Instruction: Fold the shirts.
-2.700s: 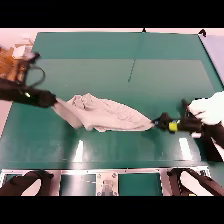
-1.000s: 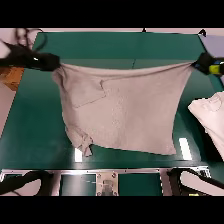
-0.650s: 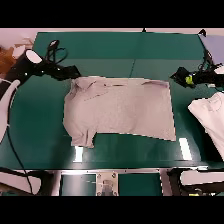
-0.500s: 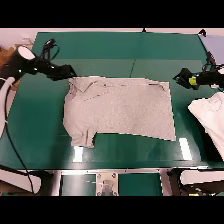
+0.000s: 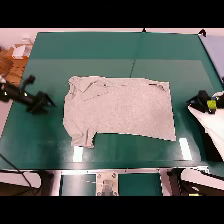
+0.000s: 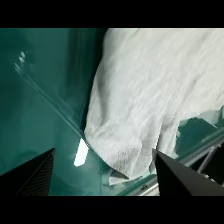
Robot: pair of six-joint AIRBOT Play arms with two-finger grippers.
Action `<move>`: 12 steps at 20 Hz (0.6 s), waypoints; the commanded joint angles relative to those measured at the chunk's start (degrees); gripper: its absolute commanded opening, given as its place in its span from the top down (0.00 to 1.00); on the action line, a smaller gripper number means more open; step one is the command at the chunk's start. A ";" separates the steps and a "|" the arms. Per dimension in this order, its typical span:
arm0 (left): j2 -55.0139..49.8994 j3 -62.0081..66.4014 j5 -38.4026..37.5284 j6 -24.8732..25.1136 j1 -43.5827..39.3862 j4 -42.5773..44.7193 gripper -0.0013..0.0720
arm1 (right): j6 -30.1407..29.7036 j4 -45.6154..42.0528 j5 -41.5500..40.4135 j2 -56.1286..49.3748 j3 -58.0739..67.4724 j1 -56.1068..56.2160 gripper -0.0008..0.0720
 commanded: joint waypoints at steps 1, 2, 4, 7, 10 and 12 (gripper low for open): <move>1.66 -13.90 6.05 5.01 1.92 -5.73 0.01 | -1.07 -0.17 -1.25 3.72 -6.51 -4.68 0.60; 1.66 -16.28 9.09 6.93 1.55 -9.05 0.01 | -1.09 -0.17 -1.31 3.72 -7.39 -4.76 0.60; 1.66 -19.23 13.86 9.20 0.15 -12.94 0.01 | -1.38 -0.07 -1.62 3.72 -8.76 -4.50 0.60; 1.66 -21.16 17.35 9.20 -3.15 -13.20 0.06 | -1.53 -0.07 -2.38 3.72 -9.53 -4.52 0.60; 1.66 -21.24 20.44 9.18 -4.81 -13.53 0.66 | -1.95 0.02 -2.54 3.72 -9.53 -4.52 0.60; 1.68 -20.65 20.09 9.62 -4.81 -13.14 0.95 | -1.92 -0.28 -2.23 3.72 -9.53 -4.55 0.56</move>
